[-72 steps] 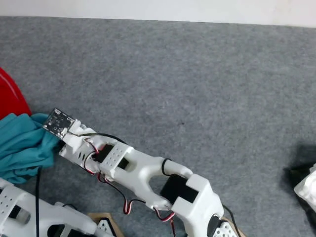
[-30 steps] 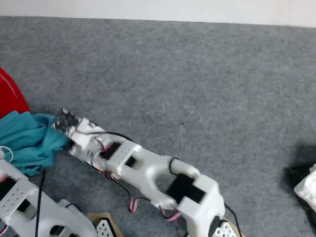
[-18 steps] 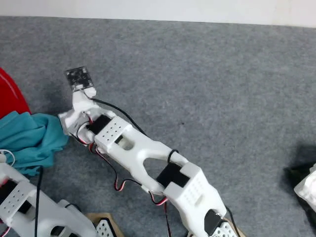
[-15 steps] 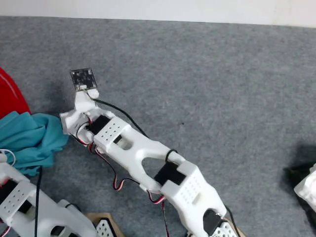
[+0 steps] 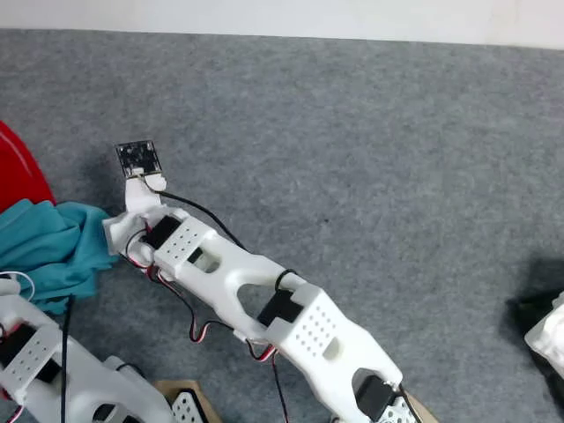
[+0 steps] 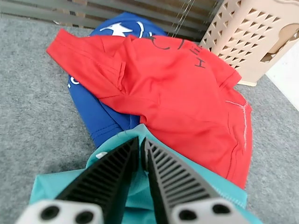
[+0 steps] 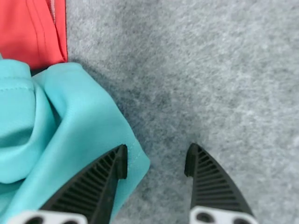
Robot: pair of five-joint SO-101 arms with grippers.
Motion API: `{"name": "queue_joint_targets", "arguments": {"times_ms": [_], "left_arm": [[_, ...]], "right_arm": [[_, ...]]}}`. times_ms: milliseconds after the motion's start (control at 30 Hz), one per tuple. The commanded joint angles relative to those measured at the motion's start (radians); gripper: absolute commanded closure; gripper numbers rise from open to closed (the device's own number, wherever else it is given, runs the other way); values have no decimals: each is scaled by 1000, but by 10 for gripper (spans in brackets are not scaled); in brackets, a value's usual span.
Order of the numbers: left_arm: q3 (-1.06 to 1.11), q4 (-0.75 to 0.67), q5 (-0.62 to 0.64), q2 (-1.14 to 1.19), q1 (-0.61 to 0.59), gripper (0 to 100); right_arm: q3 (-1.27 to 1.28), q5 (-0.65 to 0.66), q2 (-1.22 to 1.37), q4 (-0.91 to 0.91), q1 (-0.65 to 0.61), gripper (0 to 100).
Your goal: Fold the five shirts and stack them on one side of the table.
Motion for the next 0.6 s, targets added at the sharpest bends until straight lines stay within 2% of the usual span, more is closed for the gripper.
{"name": "queue_joint_targets", "arguments": {"times_ms": [0, 333, 433, 567], "left_arm": [[-5, -20, -3, -12, -7, 993], [-5, -18, -3, -12, -8, 993], [-5, -18, -3, -12, -7, 993], [-5, -18, -3, -12, -7, 993]], "right_arm": [[-105, -14, 4, 65, -38, 793], [-188, -14, 39, 111, -59, 796], [-194, -8, 42, 111, -71, 859], [-194, 164, 45, 105, -91, 937]]}}
